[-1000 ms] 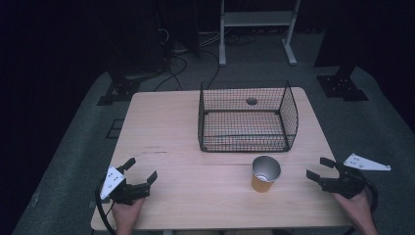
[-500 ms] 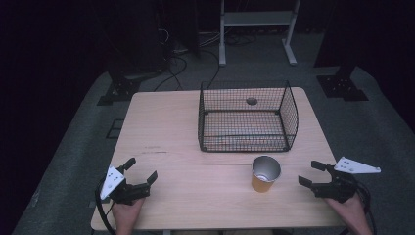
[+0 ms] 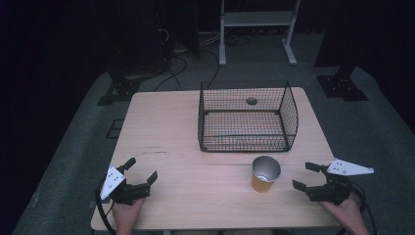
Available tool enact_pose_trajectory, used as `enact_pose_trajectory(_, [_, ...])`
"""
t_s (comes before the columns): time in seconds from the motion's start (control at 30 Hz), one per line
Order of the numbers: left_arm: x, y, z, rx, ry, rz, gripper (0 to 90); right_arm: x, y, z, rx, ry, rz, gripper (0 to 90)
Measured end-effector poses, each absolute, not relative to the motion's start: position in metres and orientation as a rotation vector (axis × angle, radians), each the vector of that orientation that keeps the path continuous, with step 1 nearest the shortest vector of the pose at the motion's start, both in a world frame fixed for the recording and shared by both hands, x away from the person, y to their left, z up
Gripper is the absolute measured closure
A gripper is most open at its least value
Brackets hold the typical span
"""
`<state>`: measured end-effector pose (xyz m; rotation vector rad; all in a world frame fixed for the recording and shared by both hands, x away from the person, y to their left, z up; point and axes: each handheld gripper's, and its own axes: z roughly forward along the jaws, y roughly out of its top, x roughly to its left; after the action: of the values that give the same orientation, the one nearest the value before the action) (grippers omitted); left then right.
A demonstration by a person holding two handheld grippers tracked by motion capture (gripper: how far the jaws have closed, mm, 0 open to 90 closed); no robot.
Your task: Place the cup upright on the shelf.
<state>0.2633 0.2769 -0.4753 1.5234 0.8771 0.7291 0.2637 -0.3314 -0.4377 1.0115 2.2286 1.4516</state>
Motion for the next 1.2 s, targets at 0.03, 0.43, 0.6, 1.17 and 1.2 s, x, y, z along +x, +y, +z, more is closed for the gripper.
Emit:
enact_pose_trajectory(0.03, [0.263,0.277,-0.475,1.523,0.877,0.729,2.4,0.263,-0.329,-0.437,1.003,2.236,1.446,9.9])
enact_pose_trajectory(0.43, [0.263,0.277,-0.475,1.525,0.875,0.730,2.4,0.258,-0.309,-0.434,0.919,2.310,1.437,7.9])
enact_pose_trajectory(0.6, [0.263,0.277,-0.475,1.525,0.875,0.730,2.4,0.257,-0.301,-0.434,0.901,2.329,1.441,7.8])
enact_pose_trajectory(1.17, [0.263,0.277,-0.475,1.524,0.873,0.730,2.3,0.262,-0.271,-0.438,0.861,2.394,1.424,2.5])
enact_pose_trajectory(1.2, [0.263,0.277,-0.475,1.524,0.873,0.731,2.4,0.262,-0.270,-0.438,0.863,2.394,1.424,2.4])
